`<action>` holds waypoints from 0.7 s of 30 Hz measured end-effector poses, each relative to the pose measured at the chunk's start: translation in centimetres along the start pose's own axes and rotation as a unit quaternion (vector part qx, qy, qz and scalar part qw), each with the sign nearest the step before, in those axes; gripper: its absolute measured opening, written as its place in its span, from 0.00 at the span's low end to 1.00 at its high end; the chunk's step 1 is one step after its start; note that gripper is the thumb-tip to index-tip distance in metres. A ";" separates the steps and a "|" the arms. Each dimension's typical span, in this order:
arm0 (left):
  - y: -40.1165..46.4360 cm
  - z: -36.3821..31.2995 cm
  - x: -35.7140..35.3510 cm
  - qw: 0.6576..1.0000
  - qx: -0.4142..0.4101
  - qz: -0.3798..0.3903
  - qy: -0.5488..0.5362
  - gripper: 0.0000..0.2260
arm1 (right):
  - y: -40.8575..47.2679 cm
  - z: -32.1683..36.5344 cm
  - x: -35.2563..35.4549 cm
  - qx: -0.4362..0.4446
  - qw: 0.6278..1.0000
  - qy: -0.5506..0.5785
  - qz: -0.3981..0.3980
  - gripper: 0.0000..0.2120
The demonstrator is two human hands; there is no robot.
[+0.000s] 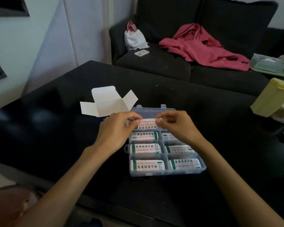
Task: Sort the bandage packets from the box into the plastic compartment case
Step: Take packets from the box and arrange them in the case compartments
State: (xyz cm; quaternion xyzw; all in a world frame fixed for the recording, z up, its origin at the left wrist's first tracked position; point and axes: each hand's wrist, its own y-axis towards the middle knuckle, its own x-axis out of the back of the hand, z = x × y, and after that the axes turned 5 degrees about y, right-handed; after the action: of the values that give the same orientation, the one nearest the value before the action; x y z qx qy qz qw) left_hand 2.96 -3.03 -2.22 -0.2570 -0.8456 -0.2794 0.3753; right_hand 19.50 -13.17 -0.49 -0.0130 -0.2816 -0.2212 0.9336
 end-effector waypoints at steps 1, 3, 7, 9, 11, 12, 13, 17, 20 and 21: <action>0.0 0.1 0.0 1.000 -0.005 0.007 0.018 0.08 | 0.1 -0.2 -0.1 -0.010 1.000 -0.015 0.008 0.05; 0.1 0.3 -0.4 0.998 -0.014 0.021 0.053 0.08 | 0.2 -0.9 -0.3 -0.027 0.998 -0.051 0.023 0.04; 0.2 1.1 -1.1 0.994 -0.020 0.035 0.098 0.10 | 0.2 -1.8 -1.3 -0.034 0.994 -0.099 0.021 0.05; 0.3 1.2 -1.3 0.994 -0.019 0.042 0.104 0.10 | 0.1 -2.0 -1.8 -0.031 0.992 -0.118 0.015 0.05; 0.3 1.2 -1.3 0.993 -0.023 0.051 0.106 0.10 | 0.1 -2.2 -2.3 -0.027 0.992 -0.121 -0.001 0.05; 0.2 1.2 -1.3 0.992 -0.027 0.055 0.112 0.10 | 0.1 -2.3 -2.5 -0.027 0.992 -0.124 -0.006 0.06; 0.2 1.1 -1.2 0.990 -0.033 0.060 0.122 0.10 | 0.0 -2.4 -2.6 -0.025 0.991 -0.134 -0.009 0.07; 0.1 1.1 -1.2 0.980 -0.055 0.083 0.174 0.10 | 0.3 -2.7 -2.4 -0.019 0.974 -0.223 -0.026 0.10; 0.2 1.3 -1.1 0.977 -0.051 0.090 0.185 0.11 | 0.6 -3.1 -2.0 -0.008 0.963 -0.269 -0.022 0.08; 0.2 1.4 -1.1 0.977 -0.050 0.092 0.188 0.11 | 0.5 -3.0 -1.9 -0.010 0.959 -0.281 -0.020 0.08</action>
State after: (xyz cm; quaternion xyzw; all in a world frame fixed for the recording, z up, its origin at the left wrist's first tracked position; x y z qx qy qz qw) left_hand 3.05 -2.22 -3.80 -0.2947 -0.7176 -0.3293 0.5383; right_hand 19.89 -12.37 -4.00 -0.0786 -0.5303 -0.2301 0.8122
